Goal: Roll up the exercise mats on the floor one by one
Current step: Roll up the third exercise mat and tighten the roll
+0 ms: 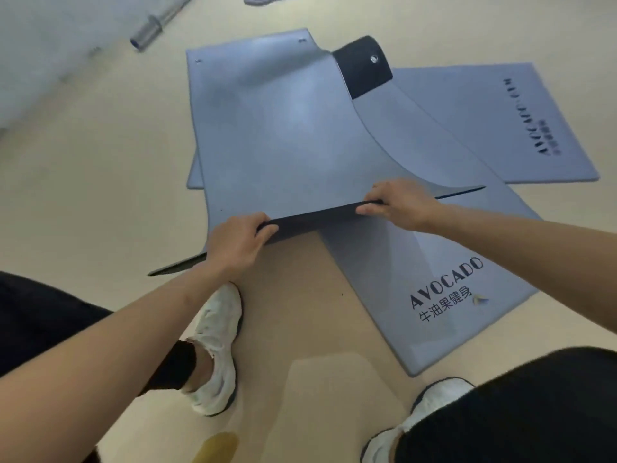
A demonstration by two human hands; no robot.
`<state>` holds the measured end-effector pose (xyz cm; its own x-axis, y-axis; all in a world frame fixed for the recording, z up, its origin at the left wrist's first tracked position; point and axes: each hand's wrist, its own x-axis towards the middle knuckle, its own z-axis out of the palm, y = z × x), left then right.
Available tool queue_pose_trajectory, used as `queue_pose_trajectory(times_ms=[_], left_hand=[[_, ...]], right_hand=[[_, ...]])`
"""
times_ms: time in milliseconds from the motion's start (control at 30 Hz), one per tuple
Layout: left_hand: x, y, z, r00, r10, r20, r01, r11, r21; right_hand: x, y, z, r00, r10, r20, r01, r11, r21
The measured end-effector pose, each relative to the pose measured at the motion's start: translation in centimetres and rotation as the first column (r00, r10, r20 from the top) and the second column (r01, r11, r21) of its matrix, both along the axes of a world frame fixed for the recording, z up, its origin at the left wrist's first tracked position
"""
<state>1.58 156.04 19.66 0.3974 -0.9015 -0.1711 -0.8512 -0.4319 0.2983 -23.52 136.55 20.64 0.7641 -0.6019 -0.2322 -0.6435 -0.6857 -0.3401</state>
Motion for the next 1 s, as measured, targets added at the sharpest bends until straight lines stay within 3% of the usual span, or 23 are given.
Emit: queue_pose_trajectory(times_ms=[233,400,633,767,1000], left_hand=[[7.7,4.7,11.7,0.998,0.045,0.041,-0.038,0.988,-0.148],[12.6,10.3,15.7,0.997,0.036,0.062,-0.02,0.971,-0.238],[17.8,19.1,13.3,0.979,0.199,0.05,-0.171,0.925,-0.338],[18.8,21.1,11.6,0.985,0.146,0.095,-0.123,0.968,-0.218],[15.9,18.3,6.7,0.996,0.043,0.082,-0.04,0.998,-0.048]], right_hand=[[7.1,6.1,14.5,0.995,-0.011,0.099,0.034,0.973,-0.229],[12.5,11.6,18.5,0.993,-0.005,0.114,0.037,0.958,-0.283],[19.2,20.6,17.6,0.994,0.095,0.053,-0.075,0.95,-0.304],[20.4,22.6,15.3,0.994,0.112,0.006,-0.107,0.962,-0.249],[16.6,20.7,8.9,1.0,0.002,0.002,-0.002,0.995,-0.1]])
